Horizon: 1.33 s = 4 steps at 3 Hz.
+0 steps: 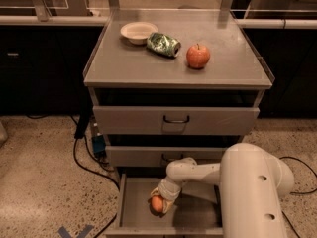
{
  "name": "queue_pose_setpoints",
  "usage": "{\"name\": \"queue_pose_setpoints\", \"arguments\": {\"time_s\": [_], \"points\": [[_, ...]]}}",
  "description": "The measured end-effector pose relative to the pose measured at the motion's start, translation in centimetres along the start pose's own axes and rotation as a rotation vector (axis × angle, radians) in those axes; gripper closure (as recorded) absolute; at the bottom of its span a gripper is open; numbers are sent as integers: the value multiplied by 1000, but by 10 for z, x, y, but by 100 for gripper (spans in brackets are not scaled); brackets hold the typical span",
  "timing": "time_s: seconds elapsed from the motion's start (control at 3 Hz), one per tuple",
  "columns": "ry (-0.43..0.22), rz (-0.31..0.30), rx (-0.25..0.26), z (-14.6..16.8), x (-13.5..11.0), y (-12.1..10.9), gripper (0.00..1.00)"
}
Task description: Pick orange from bottom drawer and place on counter
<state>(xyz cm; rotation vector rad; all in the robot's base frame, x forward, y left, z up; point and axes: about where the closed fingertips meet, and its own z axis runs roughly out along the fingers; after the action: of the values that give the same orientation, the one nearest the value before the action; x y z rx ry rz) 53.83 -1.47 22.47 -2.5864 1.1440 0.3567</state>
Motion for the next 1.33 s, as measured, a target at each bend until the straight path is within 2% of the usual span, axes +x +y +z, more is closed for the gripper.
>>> {"name": "queue_pose_setpoints", "arguments": {"time_s": [0.67,1.0,1.33], "points": [[90,-1,-6,-58,-26,5,100],[142,-12,-4,-94,-43,5,100],[203,-14,13,-144,-58,4,100]]}}
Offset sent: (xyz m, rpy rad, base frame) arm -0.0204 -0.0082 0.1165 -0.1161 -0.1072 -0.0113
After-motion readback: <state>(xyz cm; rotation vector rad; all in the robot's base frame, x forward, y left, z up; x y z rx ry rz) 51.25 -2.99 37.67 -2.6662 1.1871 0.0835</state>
